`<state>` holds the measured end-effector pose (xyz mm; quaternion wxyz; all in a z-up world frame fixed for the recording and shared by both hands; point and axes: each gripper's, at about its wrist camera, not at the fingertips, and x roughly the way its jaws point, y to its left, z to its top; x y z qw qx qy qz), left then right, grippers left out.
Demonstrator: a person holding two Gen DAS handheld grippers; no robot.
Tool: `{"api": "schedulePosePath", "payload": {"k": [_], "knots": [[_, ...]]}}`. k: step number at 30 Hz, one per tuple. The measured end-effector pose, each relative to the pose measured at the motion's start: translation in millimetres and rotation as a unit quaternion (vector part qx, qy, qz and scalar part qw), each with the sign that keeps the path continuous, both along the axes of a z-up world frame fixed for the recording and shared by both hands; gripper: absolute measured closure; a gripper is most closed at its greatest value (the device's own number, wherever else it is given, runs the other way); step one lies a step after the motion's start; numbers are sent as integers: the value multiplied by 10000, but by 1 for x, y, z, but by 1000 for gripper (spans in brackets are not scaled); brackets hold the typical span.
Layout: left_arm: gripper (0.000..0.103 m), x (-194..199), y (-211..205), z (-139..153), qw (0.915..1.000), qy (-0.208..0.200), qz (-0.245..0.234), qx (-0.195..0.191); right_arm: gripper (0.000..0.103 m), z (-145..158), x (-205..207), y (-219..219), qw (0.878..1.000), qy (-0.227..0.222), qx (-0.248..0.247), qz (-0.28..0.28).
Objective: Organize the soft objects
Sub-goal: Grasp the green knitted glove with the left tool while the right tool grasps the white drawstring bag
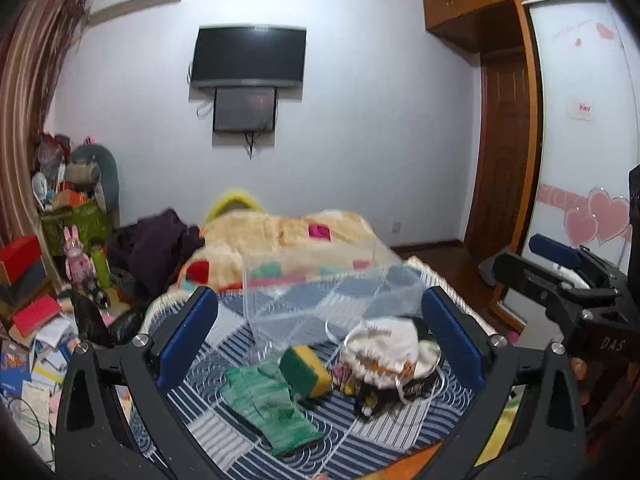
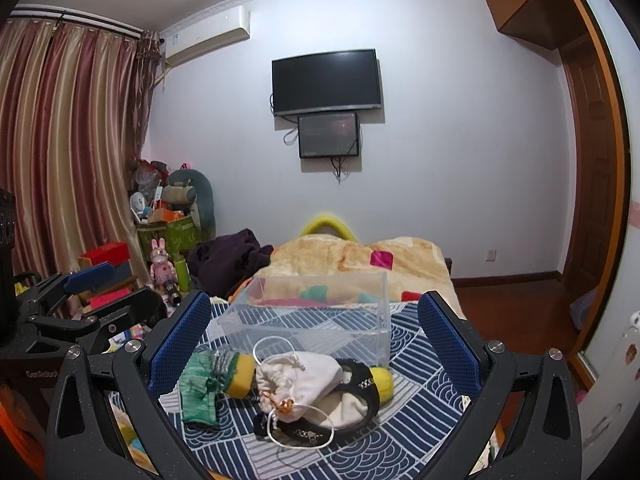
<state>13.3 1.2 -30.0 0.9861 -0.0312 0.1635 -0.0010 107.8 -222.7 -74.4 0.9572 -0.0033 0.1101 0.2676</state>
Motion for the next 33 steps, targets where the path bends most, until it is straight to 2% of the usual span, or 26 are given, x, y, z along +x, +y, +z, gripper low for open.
{"api": "schedulePosePath", "payload": {"k": [4, 9, 11, 17, 20, 23, 24, 26, 27, 28, 29, 30, 33], "knots": [[0, 17, 10, -27, 9983, 573, 54, -104, 0, -18, 14, 4, 9995, 274, -181, 2], [1, 36, 29, -64, 9921, 1192, 200, -330, 0, -46, 35, 11, 9962, 778, -382, 85], [13, 43, 37, -80, 9879, 1475, 272, -385, 0, -57, 44, 15, 9941, 980, -432, 148], [22, 63, 58, -117, 9754, 2037, 323, -780, 12, -77, 61, 29, 9879, 1364, -615, 411], [29, 69, 61, -128, 9722, 2180, 345, -788, 18, -84, 69, 38, 9858, 1465, -649, 500], [38, 73, 62, -138, 9694, 2297, 332, -800, 33, -90, 80, 46, 9834, 1570, -716, 565], [40, 72, 62, -139, 9691, 2302, 302, -829, 41, -93, 84, 49, 9821, 1636, -752, 553], [51, 70, 63, -138, 9699, 2268, 257, -850, 50, -97, 88, 50, 9804, 1731, -763, 557], [54, 69, 63, -138, 9704, 2254, 252, -832, 57, -99, 90, 50, 9795, 1776, -759, 578], [61, 68, 63, -136, 9709, 2241, 237, -812, 67, -100, 90, 50, 9787, 1813, -745, 606], [68, 66, 64, -135, 9714, 2221, 214, -810, 72, -100, 90, 49, 9783, 1837, -726, 633], [71, 64, 65, -134, 9719, 2200, 188, -814, 78, -100, 88, 47, 9783, 1836, -697, 655], [79, 59, 66, -130, 9735, 2146, 178, -770, 87, -96, 85, 42, 9802, 1742, -702, 634]]}}
